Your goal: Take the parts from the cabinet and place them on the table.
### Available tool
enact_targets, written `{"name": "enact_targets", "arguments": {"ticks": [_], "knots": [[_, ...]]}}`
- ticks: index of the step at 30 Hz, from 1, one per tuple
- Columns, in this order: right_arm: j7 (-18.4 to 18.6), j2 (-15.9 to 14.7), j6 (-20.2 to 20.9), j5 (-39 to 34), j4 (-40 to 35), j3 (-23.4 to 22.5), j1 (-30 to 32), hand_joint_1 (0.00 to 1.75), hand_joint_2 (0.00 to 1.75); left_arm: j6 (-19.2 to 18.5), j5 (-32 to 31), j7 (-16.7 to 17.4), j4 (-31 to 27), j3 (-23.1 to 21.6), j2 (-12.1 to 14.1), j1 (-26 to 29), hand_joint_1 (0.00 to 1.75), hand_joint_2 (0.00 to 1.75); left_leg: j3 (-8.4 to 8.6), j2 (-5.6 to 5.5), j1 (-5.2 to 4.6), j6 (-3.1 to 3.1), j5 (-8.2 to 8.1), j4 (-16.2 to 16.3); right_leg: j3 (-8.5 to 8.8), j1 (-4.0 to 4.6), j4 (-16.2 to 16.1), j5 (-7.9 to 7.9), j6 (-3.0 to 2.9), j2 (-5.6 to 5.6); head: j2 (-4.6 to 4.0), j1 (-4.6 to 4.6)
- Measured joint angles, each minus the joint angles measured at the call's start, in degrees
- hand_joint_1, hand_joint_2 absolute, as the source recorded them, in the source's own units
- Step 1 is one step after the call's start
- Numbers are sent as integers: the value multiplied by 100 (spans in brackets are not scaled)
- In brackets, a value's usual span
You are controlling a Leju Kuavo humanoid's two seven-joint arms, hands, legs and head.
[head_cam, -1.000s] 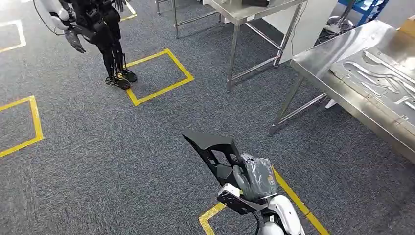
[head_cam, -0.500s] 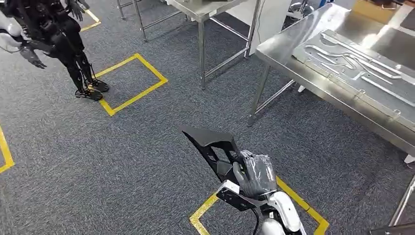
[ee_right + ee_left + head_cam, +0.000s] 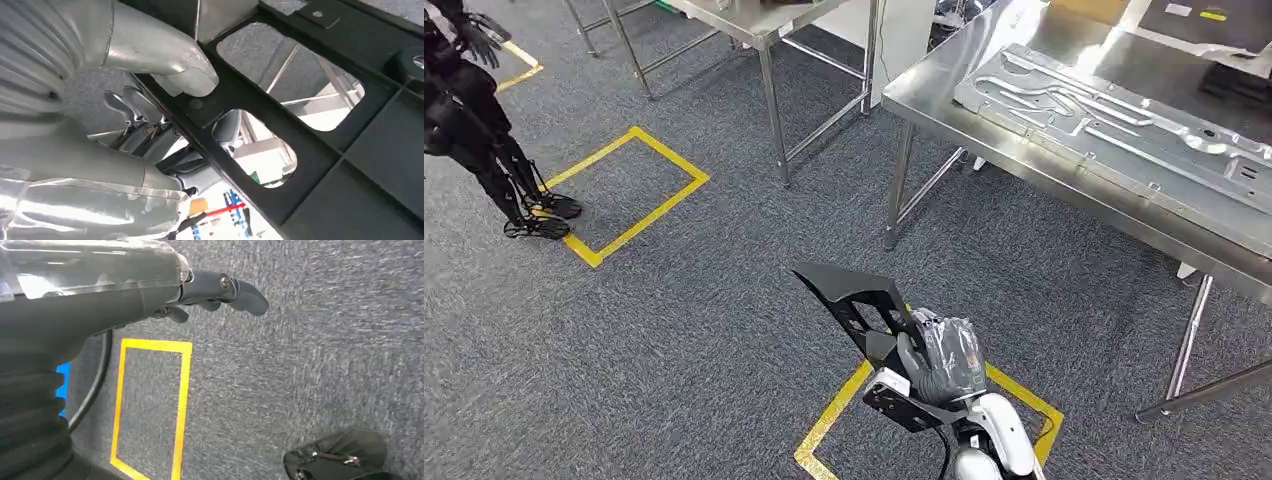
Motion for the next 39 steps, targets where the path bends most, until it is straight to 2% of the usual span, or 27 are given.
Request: {"name": "enact_targets", "arguments": {"ticks": [1,2,4,5,6,8,9,10,14,15,16,17,19,20,21,22,24,25,26,29,30,32,33,35,36,37,39], "knots": [[0,0,2,2,-18,0,-18,175,175,-4,11,0,0,15,-4,-3,0,175,16,46,-11,20,10,-22,-77,29,172,-127,32,-278,0,0],[0,4,2,4,-18,0,-36,175,175,-15,24,0,0,33,-4,2,0,175,16,129,-24,66,4,-26,-269,23,552,-349,47,-424,0,0],[4,9,4,4,-18,0,-16,175,175,-42,107,42,0,77,-2,36,0,175,14,292,-36,78,-8,-24,-734,1,1483,-724,79,-520,0,0],[4,9,6,4,-13,0,-2,175,175,-52,164,81,0,120,-2,41,0,175,13,370,-38,78,-15,-20,-857,-18,1712,-741,97,-531,0,0],[4,7,6,4,-13,0,13,175,175,-55,188,96,0,142,-2,41,0,175,20,434,-39,71,-22,-19,-829,-31,1645,-634,108,-549,0,0],[4,7,9,2,-13,-7,16,175,175,-66,252,92,0,199,-4,33,0,175,53,561,-39,43,-49,-16,-414,-42,838,-176,99,-625,0,0],[2,7,6,2,-15,-9,15,175,175,-83,273,72,0,236,-7,28,0,175,85,619,-42,21,-74,-12,-80,-31,238,59,68,-789,0,0],[2,7,6,2,-13,-9,4,175,175,-94,284,53,0,256,-7,29,0,175,106,662,-72,-12,-100,-7,69,20,-60,1,32,-1086,0,0],[0,7,2,-2,-15,-31,39,175,175,-79,164,-98,0,276,-9,20,0,175,179,875,-101,-138,-149,-35,38,78,-68,13,-97,-810,0,0],[-2,7,0,-2,-28,-33,56,175,175,-77,127,-142,-2,276,-9,10,0,175,170,821,-76,-186,-198,-8,83,-7,-130,55,-153,-735,0,0],[-9,7,-9,-2,-42,-37,63,175,175,-61,114,-193,-2,276,-9,4,0,175,140,555,-58,-214,-300,133,92,-2,-144,62,-164,-689,0,-2],[-9,9,-11,-2,-46,-39,49,175,175,-28,105,-260,-2,276,-9,5,0,175,-28,363,-48,-232,-533,512,90,-6,-143,64,-205,-637,0,-2],[-13,13,-11,-4,-46,-39,65,175,175,-28,101,-376,-2,278,-9,23,0,175,-490,269,-49,-256,-964,1470,87,3,-139,59,-220,-505,0,-2],[-13,11,-11,-7,-42,-42,78,175,175,-28,94,-417,-2,276,-9,8,0,175,-648,264,-48,-263,-1018,1777,88,9,-133,58,-220,-434,0,-2],[-17,11,-11,-9,-39,-42,83,175,175,-39,81,-457,-2,276,-9,-5,0,175,-684,264,-47,-259,-939,1814,92,10,-129,58,-220,-364,0,-2],[-24,13,-9,-11,-42,-42,82,175,175,-52,68,-513,-2,276,-9,-5,0,175,-599,260,-47,-251,-727,1583,99,9,-120,57,-218,-273,0,-2],[-28,11,-9,-18,-42,-44,78,175,175,-83,66,-603,-2,276,-7,17,0,175,-196,164,-38,-215,-155,623,115,4,-94,42,-195,-100,0,-2],[-31,11,-9,-20,-39,-44,79,175,175,-87,68,-643,-2,276,0,34,0,175,-40,-108,-17,-183,-18,193,96,-9,-72,29,-171,-35,0,-2],[-31,11,-9,-22,-39,-44,65,175,175,-96,83,-686,0,276,2,49,0,175,-13,-318,-4,-159,-86,83,39,25,-17,34,-123,31,0,0],[-46,11,-11,-24,-42,-44,78,175,175,-98,140,-778,0,278,7,61,0,175,-18,-180,-56,-69,-76,110,-29,-33,-60,96,-5,214,0,0],[-50,11,-9,-24,-42,-46,76,175,175,-98,153,-815,-2,280,2,59,0,175,0,-116,-4,-14,-41,43,-44,-16,-56,98,38,269,0,-2],[-81,11,-7,-28,-42,-50,54,175,175,-105,168,-898,-2,280,-4,46,0,175,26,43,-3,76,-13,2,-195,22,312,-162,68,-306,0,0],[-81,11,-7,-31,-39,-50,28,175,175,-114,175,-927,-2,280,-7,57,0,175,21,124,-18,81,-15,4,-417,16,760,-398,90,-456,0,0],[-87,11,-4,-31,-28,-50,25,175,175,-120,212,-931,-2,282,0,93,0,175,18,292,-39,98,-30,6,-826,-9,1600,-714,111,-543,0,0],[-96,11,0,-35,-11,-50,26,175,175,-136,258,-929,-2,286,4,96,0,175,19,367,-43,96,-33,8,-900,-19,1740,-694,116,-562,0,0],[-98,11,2,-37,9,-50,25,175,175,-157,298,-927,-2,300,2,90,0,175,25,437,-45,90,-41,8,-811,-24,1568,-540,114,-575,0,0],[-105,11,2,-46,20,-50,12,175,175,-221,370,-927,-2,343,-2,73,0,175,58,554,-46,61,-63,8,-296,-14,627,-81,75,-656,0,0]]}}
